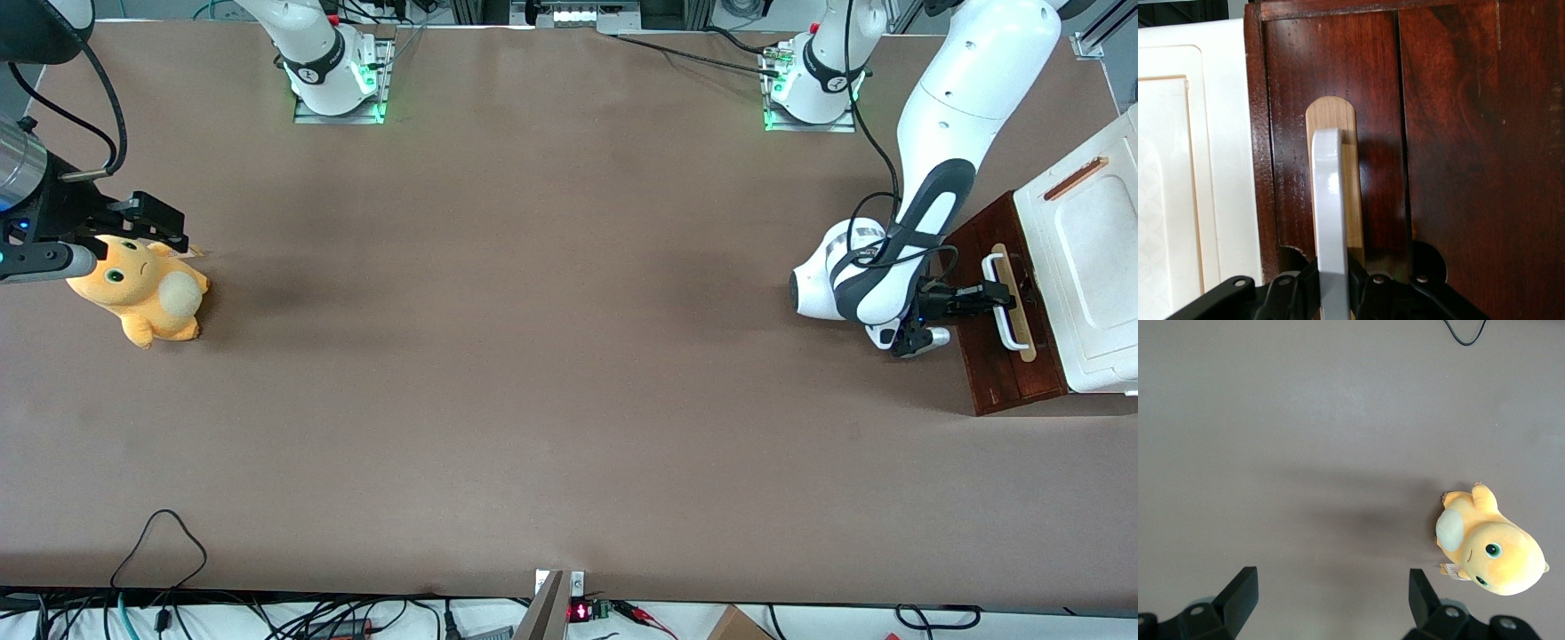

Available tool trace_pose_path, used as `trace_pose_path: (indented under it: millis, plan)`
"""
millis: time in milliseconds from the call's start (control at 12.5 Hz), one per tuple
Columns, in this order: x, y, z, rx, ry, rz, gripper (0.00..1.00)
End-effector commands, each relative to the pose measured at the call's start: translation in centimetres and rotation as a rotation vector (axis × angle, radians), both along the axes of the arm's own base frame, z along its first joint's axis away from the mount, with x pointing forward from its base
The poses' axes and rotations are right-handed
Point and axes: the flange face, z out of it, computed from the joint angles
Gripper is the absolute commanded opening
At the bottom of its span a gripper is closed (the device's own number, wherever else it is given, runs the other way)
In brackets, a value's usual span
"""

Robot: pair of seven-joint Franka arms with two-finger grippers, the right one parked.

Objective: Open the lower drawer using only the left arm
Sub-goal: 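Pull the gripped handle outward, sliding the lower drawer open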

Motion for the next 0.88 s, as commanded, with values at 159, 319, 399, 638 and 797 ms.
trace_pose_path:
  millis: [159, 319, 399, 638, 797]
  plan:
    - [1.5, -5.2, 1.0, -0.018, -0.019, -0.097, 0.00]
    - [1.8, -7.6, 1.6, -0.003, -0.033, -0.124, 0.00]
    - [1.7, -9.0, 1.6, -0.003, -0.033, -0.149, 0.00]
    - [1.9, -13.0, 1.8, -0.006, -0.043, -0.203, 0.00]
    - [1.7, -15.2, 2.1, -0.018, -0.047, -0.233, 0.00]
